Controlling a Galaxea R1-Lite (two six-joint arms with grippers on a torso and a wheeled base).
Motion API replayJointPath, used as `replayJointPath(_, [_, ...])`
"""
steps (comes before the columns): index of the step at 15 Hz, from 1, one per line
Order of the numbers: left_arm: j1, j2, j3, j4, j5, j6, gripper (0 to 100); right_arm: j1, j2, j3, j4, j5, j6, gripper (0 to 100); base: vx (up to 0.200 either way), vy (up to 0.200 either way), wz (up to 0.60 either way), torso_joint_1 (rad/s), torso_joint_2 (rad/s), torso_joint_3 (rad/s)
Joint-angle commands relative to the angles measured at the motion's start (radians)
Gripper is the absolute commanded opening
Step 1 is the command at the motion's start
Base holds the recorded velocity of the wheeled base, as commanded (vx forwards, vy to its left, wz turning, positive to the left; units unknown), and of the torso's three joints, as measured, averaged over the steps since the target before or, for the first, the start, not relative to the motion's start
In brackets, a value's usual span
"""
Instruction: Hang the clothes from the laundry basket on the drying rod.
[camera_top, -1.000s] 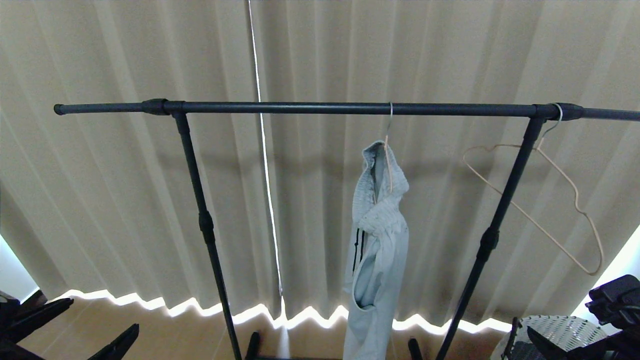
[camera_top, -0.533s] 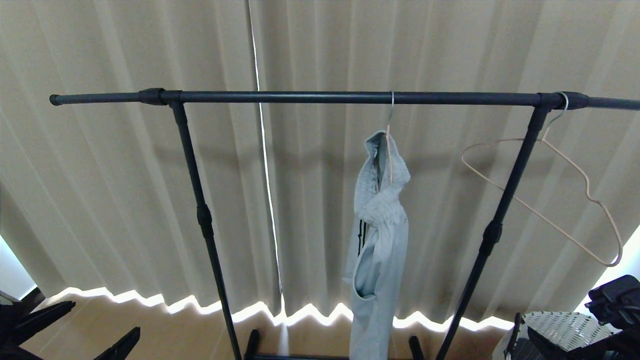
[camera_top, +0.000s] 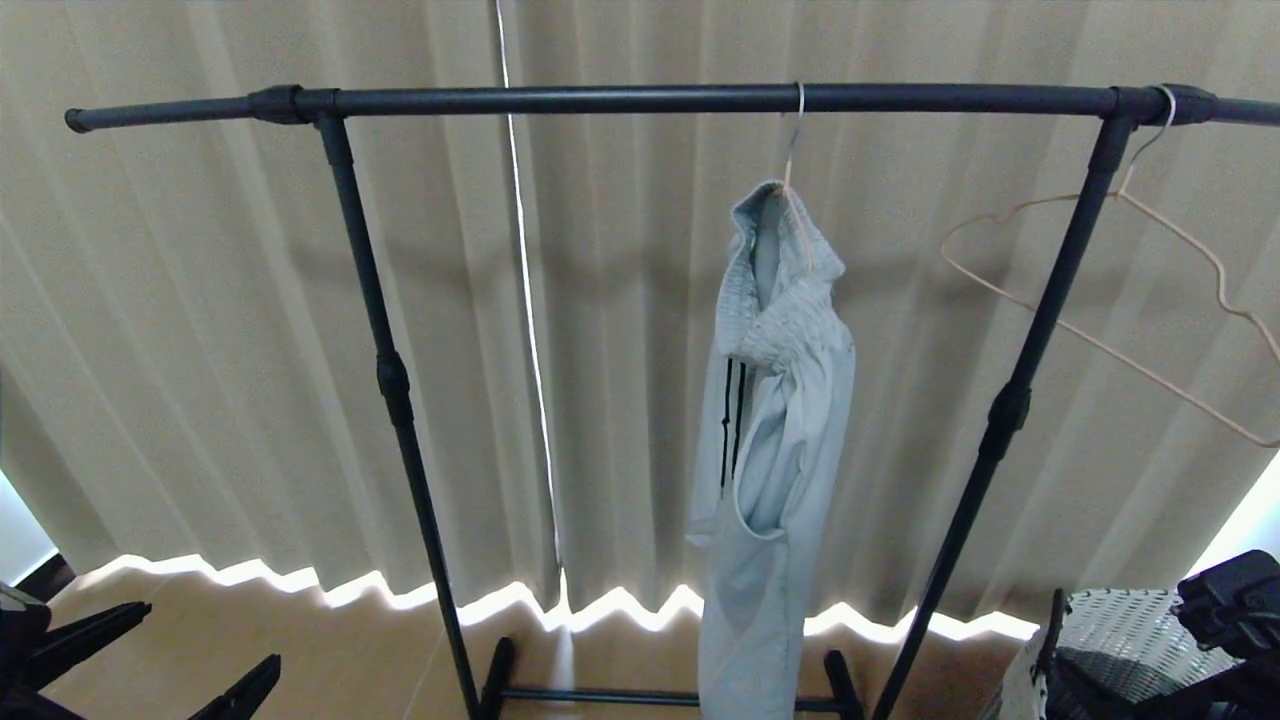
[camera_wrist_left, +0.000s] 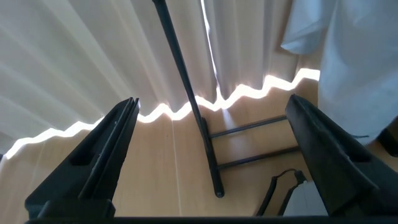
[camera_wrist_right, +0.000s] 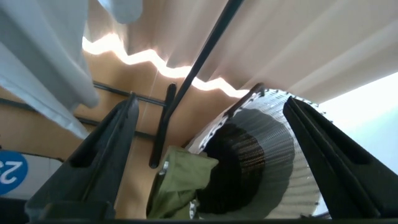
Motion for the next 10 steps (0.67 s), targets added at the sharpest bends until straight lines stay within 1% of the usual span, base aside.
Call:
replayJointPath(1, [0.0,0.0,0.001,0.0,0.0,0.0,100,0.001,0.002,0.0,-0.001,0.0,0.0,100,0.0,0.0,0.0,-0.178,0.48,0.295])
replayJointPath(8, [0.0,0.002,-0.001,0.0,0.0,0.012,100,0.001,0.0,0.012,-0.001,0.001,0.001,100,0.0,0.0,0.0,-0.147,0.46,0.307])
replayJointPath(10, [-0.005,0.002,-0.002,-0.017,0.003,0.035,100,0.001,-0.008,0.02,-0.001,0.001,0.0,100,0.0,0.0,0.0,-0.071,0.26,0.19])
